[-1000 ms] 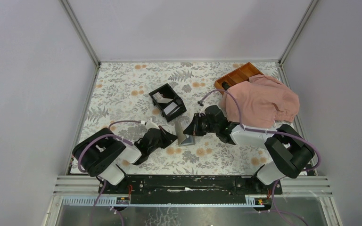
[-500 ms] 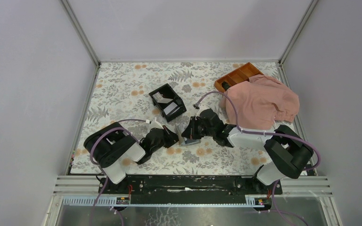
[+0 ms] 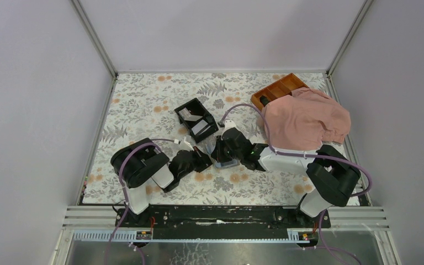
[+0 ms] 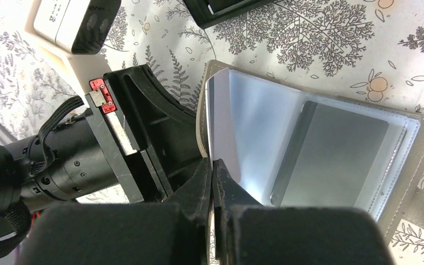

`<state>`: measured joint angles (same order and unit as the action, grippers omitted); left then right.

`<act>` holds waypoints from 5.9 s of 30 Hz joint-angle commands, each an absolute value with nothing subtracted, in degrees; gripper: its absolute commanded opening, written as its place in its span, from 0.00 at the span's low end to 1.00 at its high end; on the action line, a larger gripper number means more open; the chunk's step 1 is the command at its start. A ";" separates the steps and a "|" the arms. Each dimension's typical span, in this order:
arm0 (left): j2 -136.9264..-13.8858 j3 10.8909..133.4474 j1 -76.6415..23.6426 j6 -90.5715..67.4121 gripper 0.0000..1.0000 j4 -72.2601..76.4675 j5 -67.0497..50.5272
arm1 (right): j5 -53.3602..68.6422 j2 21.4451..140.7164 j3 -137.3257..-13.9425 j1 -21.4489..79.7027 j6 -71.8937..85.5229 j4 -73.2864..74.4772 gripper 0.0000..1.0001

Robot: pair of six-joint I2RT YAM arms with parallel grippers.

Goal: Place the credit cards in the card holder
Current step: Open the card holder at the center of the board, then insert the credit card into the card holder.

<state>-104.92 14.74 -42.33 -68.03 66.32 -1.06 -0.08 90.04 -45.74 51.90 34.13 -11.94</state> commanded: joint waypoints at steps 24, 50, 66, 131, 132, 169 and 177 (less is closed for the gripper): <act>-80.34 11.07 -46.14 -59.95 0.28 13.64 6.61 | -5.91 102.96 -44.49 55.90 32.27 -7.77 0.00; -53.20 17.48 -47.37 -61.55 0.29 -8.28 13.12 | -8.26 101.69 -46.68 59.50 31.64 -5.58 0.00; -63.02 17.89 -47.57 -60.82 0.23 -2.53 14.92 | -9.03 101.19 -49.55 64.30 32.34 -4.40 0.00; -62.09 12.43 -49.58 -62.74 0.00 -5.22 16.61 | -16.86 91.70 -47.78 63.77 31.37 -8.18 0.00; -61.83 12.50 -49.64 -62.82 0.00 -5.48 16.65 | -16.05 91.73 -47.57 63.42 31.64 -8.66 0.00; -47.30 17.13 -52.94 -67.95 0.23 -20.82 21.89 | -14.63 98.89 -43.81 62.57 33.38 -13.05 0.00; -47.65 16.18 -54.16 -69.24 0.20 -20.81 22.18 | -15.24 98.54 -43.60 62.59 33.22 -12.53 0.00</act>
